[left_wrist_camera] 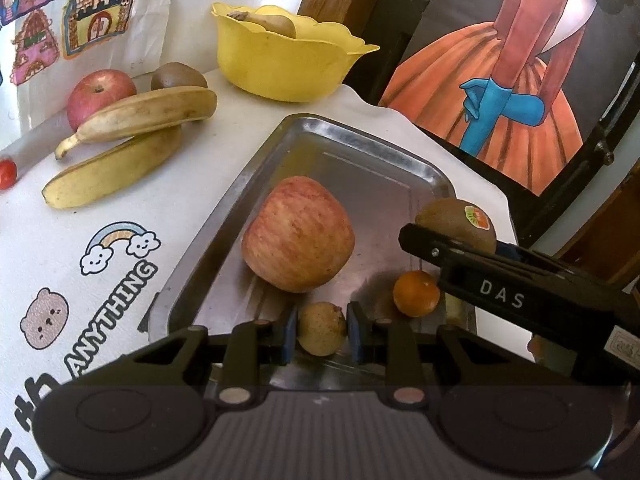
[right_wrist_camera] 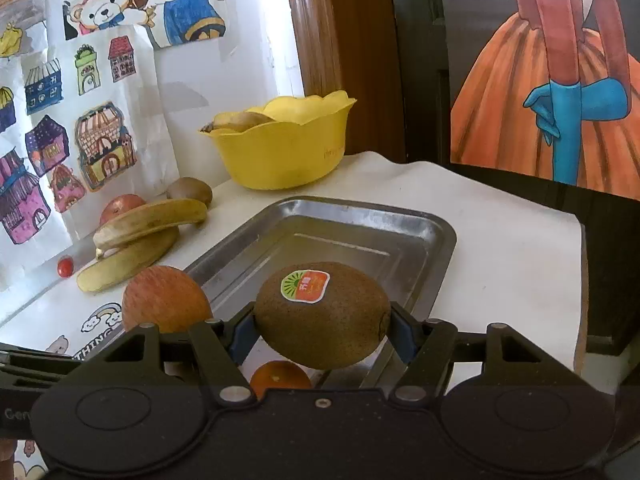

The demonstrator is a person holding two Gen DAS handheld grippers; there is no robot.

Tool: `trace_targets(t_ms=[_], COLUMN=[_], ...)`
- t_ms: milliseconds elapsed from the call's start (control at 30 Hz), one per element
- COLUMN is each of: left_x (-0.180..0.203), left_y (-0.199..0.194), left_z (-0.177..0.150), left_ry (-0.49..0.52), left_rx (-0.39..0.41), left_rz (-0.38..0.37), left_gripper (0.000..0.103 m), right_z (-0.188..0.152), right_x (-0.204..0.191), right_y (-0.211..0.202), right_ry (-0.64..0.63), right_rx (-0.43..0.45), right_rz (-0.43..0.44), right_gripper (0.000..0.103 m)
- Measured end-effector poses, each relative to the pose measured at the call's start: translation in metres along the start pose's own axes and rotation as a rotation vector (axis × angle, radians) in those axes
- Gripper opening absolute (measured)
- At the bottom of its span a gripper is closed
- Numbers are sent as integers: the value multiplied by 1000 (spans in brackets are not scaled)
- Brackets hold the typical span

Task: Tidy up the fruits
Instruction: 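Carry the kiwi and small round fruit over the steel tray, then open both tools to set the fruits on the tray and withdraw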

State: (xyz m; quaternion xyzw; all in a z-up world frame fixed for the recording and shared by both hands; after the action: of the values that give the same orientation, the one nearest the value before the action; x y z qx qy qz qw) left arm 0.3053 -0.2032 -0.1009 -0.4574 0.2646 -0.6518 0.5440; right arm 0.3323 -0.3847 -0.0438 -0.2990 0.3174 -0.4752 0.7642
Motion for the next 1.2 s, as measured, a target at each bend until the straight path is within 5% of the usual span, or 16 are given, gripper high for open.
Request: trace_targets(t_ms=[167, 700, 1200], left_x=[0, -12, -56], left_y=[1, -29, -73], left_z=[0, 0, 4], left_ry=[-3, -12, -11], left_rx=[-2, 59, 147], left_rz=[8, 7, 43], left_gripper=[30, 81, 100], right_z=[-2, -1, -18], right_x=[-1, -5, -29], right_y=[7, -23, -71], right_ry=[9, 25, 74], right_rx=[-29, 53, 106], right_rz=[-8, -50, -182], right_gripper=[69, 96, 102])
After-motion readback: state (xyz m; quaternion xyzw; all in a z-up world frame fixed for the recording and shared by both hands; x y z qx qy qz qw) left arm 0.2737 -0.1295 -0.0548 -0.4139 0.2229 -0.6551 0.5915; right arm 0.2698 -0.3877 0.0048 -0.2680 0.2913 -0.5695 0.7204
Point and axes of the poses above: each gripper's, at about its wrist camera, not at the fingertips, and y roughly the way its jaws point, x to its right, z to its top, the point moved 9 cm from there along y, roughly the way its jaws point, and after that the axes turned 11 degrees about -x, right-handed, at the moved point
